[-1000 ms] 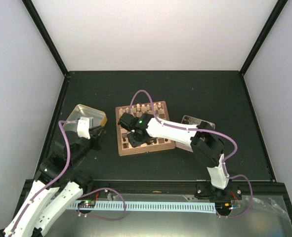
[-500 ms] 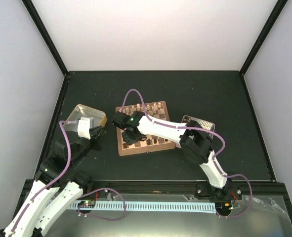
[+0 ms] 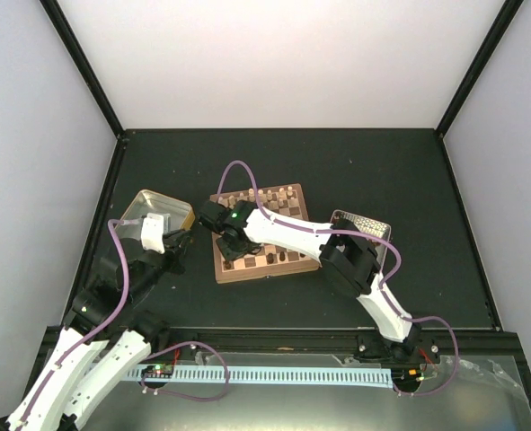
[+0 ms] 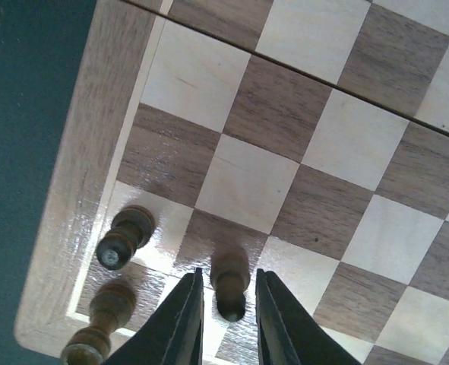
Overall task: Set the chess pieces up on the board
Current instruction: Place the chess piece on the chessboard.
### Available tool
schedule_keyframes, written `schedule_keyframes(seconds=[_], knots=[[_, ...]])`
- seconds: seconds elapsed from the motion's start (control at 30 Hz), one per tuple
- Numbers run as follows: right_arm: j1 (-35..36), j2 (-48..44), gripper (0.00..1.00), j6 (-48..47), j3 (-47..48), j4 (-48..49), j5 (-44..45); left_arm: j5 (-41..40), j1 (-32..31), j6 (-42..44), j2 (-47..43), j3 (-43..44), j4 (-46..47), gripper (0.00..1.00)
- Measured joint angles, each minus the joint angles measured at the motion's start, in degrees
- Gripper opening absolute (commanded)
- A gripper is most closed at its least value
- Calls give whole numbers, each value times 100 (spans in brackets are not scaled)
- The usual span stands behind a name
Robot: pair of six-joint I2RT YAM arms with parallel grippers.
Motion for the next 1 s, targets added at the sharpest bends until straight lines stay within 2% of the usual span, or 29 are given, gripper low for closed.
schedule_keyframes(seconds=[0.43,0.57,0.7,0.77,0.9,1.0], knots=[[0,-9,24,116,15,236,-44,0,0,0,0,0,0,2],[-22,-289,33,271,-463,584,55,39,0,0,0,0,2,2],[-61,-1307,43,431,-1709,1322,177,160,0,-2,0,0,15,2],[-85,-2157,47,385,-2579,1982,173,319,0,-20,2,0,55,2],[-120,-3952,54,-149,-4096,3464,-133,866,0,-216,70,0,328,2],[-122,-4728,61,-579,-4747,4411,-603,1419,0,-501,286,0,695,3]])
